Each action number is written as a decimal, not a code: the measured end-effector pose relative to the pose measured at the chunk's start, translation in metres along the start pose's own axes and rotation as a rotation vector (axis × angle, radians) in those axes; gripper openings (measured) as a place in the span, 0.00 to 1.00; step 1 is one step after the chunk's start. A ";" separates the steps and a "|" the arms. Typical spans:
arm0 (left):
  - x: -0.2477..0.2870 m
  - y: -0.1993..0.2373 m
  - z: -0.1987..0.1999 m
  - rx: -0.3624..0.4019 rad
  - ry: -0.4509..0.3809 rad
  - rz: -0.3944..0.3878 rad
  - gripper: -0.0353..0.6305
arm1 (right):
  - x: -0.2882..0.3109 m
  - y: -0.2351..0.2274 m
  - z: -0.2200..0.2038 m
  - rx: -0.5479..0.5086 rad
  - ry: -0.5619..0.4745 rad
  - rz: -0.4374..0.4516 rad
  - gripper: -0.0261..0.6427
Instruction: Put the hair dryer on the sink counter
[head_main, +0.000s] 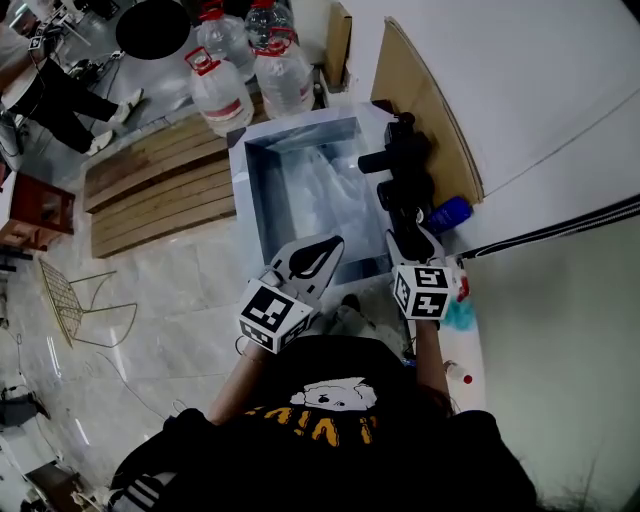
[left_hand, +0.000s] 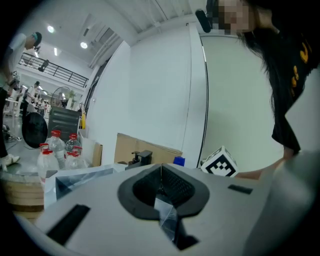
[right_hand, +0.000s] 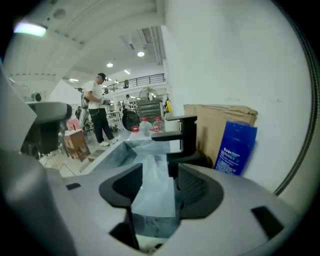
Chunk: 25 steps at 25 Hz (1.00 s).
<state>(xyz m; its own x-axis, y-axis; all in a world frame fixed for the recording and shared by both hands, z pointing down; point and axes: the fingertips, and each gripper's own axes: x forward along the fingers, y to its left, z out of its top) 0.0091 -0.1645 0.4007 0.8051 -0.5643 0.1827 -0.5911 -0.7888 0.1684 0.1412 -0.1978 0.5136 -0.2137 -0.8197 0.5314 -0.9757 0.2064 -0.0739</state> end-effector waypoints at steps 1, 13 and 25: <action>-0.005 0.001 0.000 0.001 -0.003 -0.005 0.07 | -0.006 0.008 0.006 0.019 -0.025 0.015 0.37; -0.086 0.012 -0.031 -0.032 0.009 -0.065 0.07 | -0.066 0.106 0.028 0.125 -0.182 0.100 0.29; -0.139 0.008 -0.071 -0.038 0.060 -0.099 0.07 | -0.087 0.173 0.017 0.099 -0.160 0.197 0.26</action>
<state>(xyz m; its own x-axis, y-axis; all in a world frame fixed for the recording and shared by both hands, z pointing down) -0.1109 -0.0749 0.4452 0.8557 -0.4680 0.2208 -0.5116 -0.8292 0.2251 -0.0099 -0.0997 0.4397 -0.3972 -0.8447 0.3587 -0.9129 0.3236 -0.2488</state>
